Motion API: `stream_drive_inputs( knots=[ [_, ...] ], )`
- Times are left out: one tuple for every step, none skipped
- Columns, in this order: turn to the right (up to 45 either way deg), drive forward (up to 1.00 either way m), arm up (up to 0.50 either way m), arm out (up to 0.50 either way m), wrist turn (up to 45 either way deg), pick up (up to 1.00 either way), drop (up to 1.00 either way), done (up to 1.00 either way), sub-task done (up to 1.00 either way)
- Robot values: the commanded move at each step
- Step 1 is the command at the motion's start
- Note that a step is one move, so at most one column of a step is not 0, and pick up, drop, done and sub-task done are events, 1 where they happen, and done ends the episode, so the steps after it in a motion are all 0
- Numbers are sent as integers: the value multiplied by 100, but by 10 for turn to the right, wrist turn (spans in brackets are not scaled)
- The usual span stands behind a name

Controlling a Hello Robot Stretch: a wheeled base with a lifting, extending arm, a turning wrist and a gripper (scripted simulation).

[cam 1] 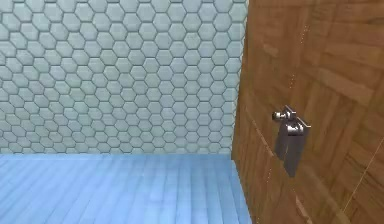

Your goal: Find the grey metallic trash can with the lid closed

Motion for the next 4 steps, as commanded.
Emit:
stream_drive_inputs(
  knots=[
    [-450, 0, 0, 0, 0, 0, 0, 0, 0],
    [-420, 0, 0, 0, 0, 0, 0, 0, 0],
    [0, 15, 0, 0, 0, 0, 0, 0, 0],
    [270, 0, 0, 0, 0, 0, 0, 0, 0]
  ],
)
